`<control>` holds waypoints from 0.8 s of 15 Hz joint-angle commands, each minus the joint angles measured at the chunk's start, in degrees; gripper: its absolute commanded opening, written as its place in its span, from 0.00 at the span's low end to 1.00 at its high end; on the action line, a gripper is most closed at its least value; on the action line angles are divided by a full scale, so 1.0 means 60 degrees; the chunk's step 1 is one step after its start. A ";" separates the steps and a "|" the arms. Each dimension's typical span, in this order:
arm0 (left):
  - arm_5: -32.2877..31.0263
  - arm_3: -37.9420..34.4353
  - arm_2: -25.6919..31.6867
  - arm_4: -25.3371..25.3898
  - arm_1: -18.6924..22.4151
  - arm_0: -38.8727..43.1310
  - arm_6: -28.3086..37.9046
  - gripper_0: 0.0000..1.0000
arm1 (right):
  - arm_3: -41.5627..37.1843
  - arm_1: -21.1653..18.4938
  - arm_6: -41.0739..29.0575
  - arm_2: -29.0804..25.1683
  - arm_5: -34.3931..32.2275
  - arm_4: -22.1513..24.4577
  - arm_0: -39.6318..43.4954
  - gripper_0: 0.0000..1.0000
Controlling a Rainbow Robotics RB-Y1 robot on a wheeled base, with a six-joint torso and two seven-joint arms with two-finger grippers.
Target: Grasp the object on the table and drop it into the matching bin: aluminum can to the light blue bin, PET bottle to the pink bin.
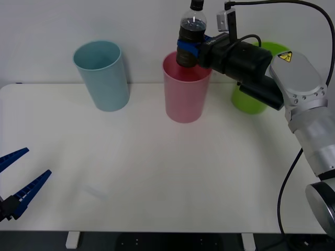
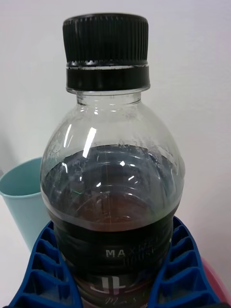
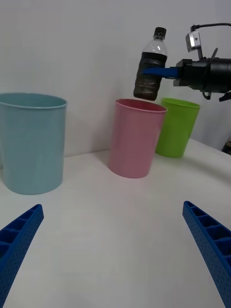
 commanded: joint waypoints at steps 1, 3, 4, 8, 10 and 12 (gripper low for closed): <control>0.0000 0.0000 0.0000 0.0000 0.0000 0.0000 0.0000 1.00 | 0.0003 0.0043 0.0098 0.0000 0.0057 0.0023 0.0000 0.00; 0.0000 0.0000 0.0000 0.0000 0.0000 0.0000 0.0000 1.00 | 0.0003 0.0058 0.0128 -0.0044 0.0057 0.0023 -0.0015 0.00; 0.0000 0.0000 0.0000 0.0000 0.0000 0.0000 0.0000 1.00 | 0.0003 0.0043 0.0142 -0.0059 0.0057 0.0023 -0.0015 0.28; 0.0000 0.0000 0.0000 0.0000 0.0000 0.0000 0.0000 1.00 | 0.0003 0.0043 0.0303 -0.0146 0.0057 0.0023 0.0000 1.00; 0.0000 0.0000 0.0000 0.0000 0.0000 0.0000 0.0000 1.00 | 0.0003 0.0043 0.0391 -0.0220 0.0043 0.0023 0.0000 1.00; 0.0000 0.0000 0.0000 0.0000 0.0000 0.0000 0.0000 1.00 | 0.0003 0.0043 0.0450 -0.0337 -0.0074 0.0008 0.0000 1.00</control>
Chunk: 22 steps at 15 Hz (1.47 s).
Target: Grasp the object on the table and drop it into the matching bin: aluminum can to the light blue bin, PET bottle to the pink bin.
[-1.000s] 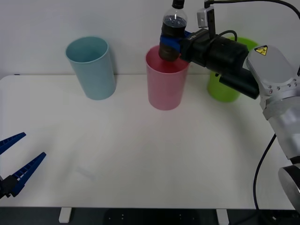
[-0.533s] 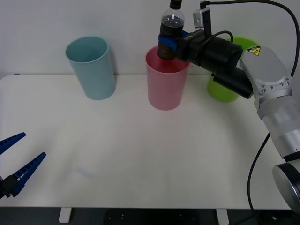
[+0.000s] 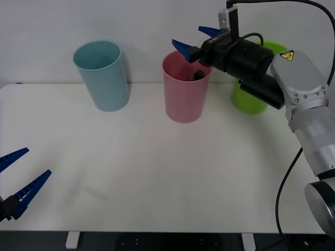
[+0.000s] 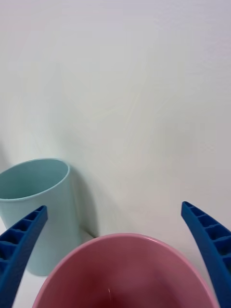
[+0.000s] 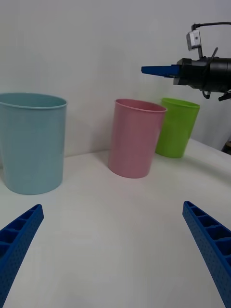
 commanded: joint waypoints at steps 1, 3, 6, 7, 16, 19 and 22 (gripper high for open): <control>0.0000 0.0000 0.0000 0.0000 0.0000 0.0000 0.0000 1.00 | -0.0003 0.0011 0.0094 -0.0193 -0.0238 -0.0087 0.0003 1.00; 0.0000 0.0000 0.0000 0.0000 0.0000 0.0000 0.0000 1.00 | -0.0237 -0.0004 0.0153 -0.0428 -0.0545 -0.0116 0.0208 1.00; 0.0000 0.0000 0.0000 0.0000 0.0000 0.0000 0.0000 1.00 | -0.1248 -0.0121 0.0167 -0.0604 -0.0721 -0.0116 0.0941 1.00; 0.0000 0.0000 0.0000 0.0000 0.0000 0.0000 0.0000 1.00 | -0.1643 -0.0180 0.0138 -0.0633 -0.0736 -0.0131 0.1204 1.00; 0.0000 0.0000 0.0000 0.0000 0.0000 0.0000 0.0000 1.00 | -0.4295 -0.0619 0.0416 -0.1878 -0.2537 -0.0614 0.3724 1.00; 0.0000 0.0000 0.0000 0.0000 0.0000 0.0000 0.0000 1.00 | -0.4778 -0.0810 0.1222 -0.2200 -0.2992 -0.0936 0.4559 1.00; 0.0000 0.0000 0.0000 0.0000 0.0000 0.0000 0.0000 1.00 | -0.4866 -0.0898 0.2394 -0.2640 -0.3621 -0.1024 0.5233 1.00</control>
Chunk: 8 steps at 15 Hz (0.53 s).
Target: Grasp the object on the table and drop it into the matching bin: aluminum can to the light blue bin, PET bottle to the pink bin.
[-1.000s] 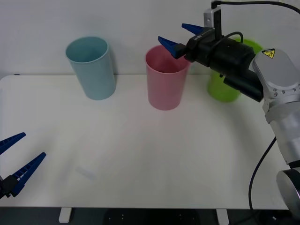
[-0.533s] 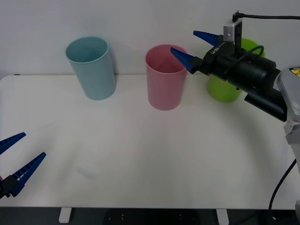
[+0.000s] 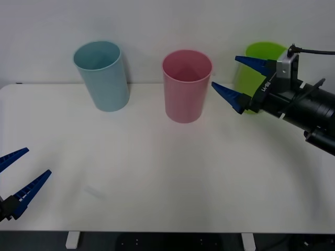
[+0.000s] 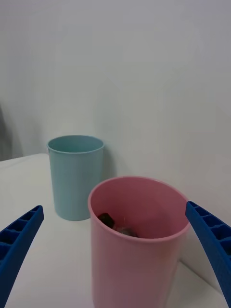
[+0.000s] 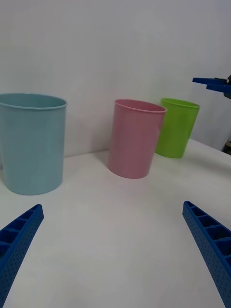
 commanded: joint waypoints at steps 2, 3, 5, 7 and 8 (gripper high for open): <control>0.0000 0.0000 0.0000 0.0000 0.0000 0.0001 0.0000 1.00 | -0.0029 -0.0026 0.0855 -0.0677 -0.1016 -0.0022 0.0717 1.00; 0.0000 0.0000 0.0000 0.0000 0.0000 0.0001 0.0000 1.00 | -0.0044 -0.0026 0.0884 -0.0897 -0.1382 -0.0036 0.0937 1.00; 0.0000 0.0000 0.0000 0.0000 0.0000 0.0001 0.0000 1.00 | -0.0190 -0.0026 0.0928 -0.1219 -0.1748 -0.0036 0.1406 1.00; 0.0000 0.0000 0.0000 0.0000 0.0000 0.0001 0.0000 1.00 | -0.0571 -0.0056 0.0870 -0.1424 -0.1748 -0.0051 0.1977 1.00; 0.0000 0.0000 0.0000 0.0000 0.0000 0.0001 0.0000 1.00 | -0.0747 -0.0070 0.0870 -0.1556 -0.1748 -0.0036 0.2314 1.00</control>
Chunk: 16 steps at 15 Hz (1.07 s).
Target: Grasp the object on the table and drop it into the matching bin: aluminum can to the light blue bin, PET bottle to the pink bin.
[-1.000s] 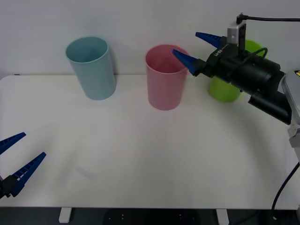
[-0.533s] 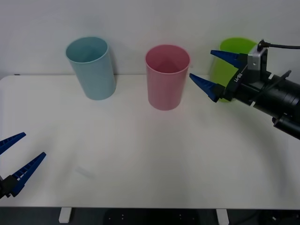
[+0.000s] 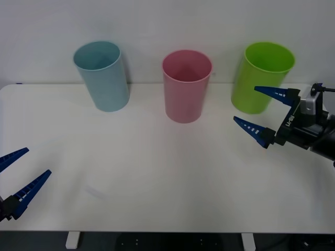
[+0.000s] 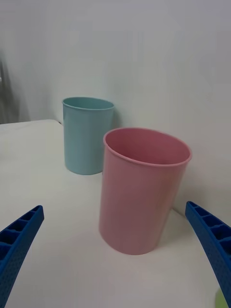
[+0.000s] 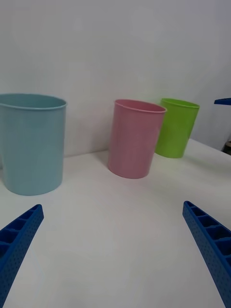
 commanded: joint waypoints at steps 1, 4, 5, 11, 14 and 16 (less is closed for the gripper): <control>0.0000 0.0000 0.0000 0.0000 0.0000 0.0000 0.0000 1.00 | -0.0407 -0.0027 -0.0024 -0.0313 -0.0001 -0.0012 0.0773 1.00; 0.0000 0.0000 0.0000 0.0000 0.0000 0.0000 0.0000 1.00 | -0.0597 -0.0202 -0.0039 -0.0620 -0.0016 -0.0026 0.1447 1.00; 0.0000 0.0000 0.0000 0.0000 0.0000 0.0000 0.0000 1.00 | -0.0597 -0.0246 -0.0039 -0.0723 -0.0001 -0.0070 0.1593 1.00; 0.0000 0.0000 0.0000 0.0000 0.0000 0.0000 0.0000 1.00 | -0.0597 -0.0393 0.0020 -0.1236 -0.0060 -0.0173 0.2472 1.00; 0.0000 0.0000 0.0000 0.0000 0.0000 0.0000 0.0000 1.00 | -0.0597 -0.0393 -0.0039 -0.1309 -0.0221 -0.0187 0.2604 1.00; 0.0000 0.0000 0.0000 0.0000 0.0000 0.0000 0.0000 1.00 | -0.0597 -0.0378 -0.0024 -0.1309 -0.0280 -0.0187 0.2633 1.00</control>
